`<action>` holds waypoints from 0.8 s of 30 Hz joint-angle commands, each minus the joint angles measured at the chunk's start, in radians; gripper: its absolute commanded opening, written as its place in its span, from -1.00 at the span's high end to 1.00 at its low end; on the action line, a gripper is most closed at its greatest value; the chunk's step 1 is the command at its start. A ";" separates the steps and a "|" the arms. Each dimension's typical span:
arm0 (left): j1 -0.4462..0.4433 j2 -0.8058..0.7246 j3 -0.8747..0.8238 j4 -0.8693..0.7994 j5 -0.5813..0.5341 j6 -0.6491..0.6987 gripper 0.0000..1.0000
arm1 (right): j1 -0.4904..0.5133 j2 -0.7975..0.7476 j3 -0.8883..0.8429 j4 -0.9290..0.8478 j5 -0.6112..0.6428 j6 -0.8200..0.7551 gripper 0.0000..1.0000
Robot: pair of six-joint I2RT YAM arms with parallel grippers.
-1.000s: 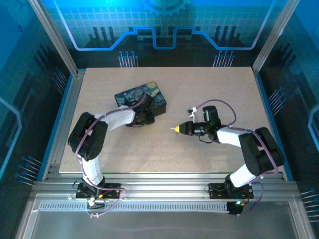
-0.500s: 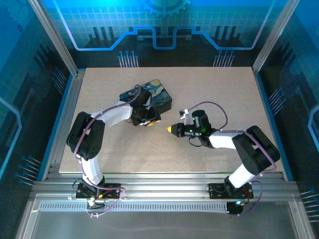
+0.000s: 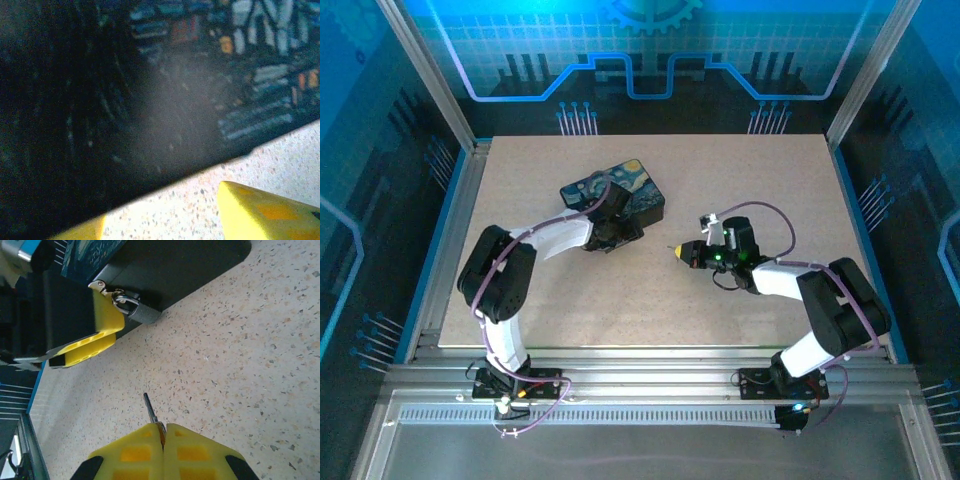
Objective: Unlock the padlock with the key
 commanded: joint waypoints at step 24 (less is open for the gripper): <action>-0.105 0.211 0.229 -0.150 -0.495 -0.073 -0.03 | -0.042 0.041 0.051 0.020 -0.153 -0.054 1.00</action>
